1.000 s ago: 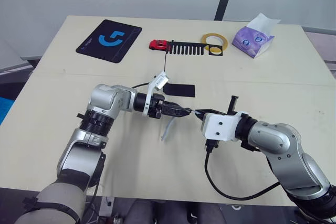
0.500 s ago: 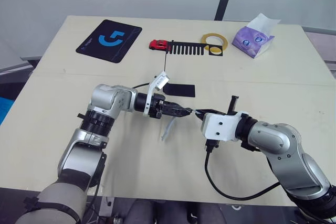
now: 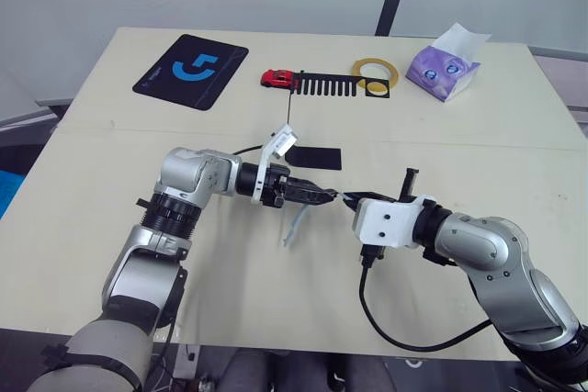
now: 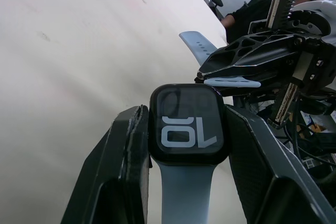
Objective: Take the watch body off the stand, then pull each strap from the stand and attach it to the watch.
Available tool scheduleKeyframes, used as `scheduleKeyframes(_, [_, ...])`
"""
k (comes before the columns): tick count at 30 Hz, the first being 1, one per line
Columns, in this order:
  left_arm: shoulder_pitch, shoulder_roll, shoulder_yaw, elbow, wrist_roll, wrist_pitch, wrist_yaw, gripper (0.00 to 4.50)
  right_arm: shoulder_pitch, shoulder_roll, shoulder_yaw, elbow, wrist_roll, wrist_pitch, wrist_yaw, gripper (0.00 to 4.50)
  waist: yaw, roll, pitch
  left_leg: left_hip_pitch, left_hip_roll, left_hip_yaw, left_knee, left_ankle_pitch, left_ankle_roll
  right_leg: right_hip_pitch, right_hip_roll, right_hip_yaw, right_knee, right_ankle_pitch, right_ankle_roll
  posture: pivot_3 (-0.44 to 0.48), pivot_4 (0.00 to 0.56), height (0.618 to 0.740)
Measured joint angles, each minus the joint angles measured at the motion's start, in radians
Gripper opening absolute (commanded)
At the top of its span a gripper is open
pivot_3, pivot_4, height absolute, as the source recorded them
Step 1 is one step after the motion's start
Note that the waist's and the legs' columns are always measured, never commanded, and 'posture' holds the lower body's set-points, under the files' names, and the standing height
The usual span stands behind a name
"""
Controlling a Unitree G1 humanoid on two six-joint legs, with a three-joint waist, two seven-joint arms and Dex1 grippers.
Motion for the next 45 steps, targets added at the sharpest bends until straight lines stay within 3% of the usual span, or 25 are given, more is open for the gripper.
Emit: scheduleKeyframes(45, [0.000,-0.012,0.001,0.016,-0.005,-0.009,0.003,1.70,0.002,-0.027,-0.013,-0.020,0.003,0.002,0.012,0.00,0.000,0.000,0.000,0.000,0.000,0.000,0.000,0.000,0.000,0.000,0.000,0.000,0.000,0.000,0.000,0.000,0.150,0.738])
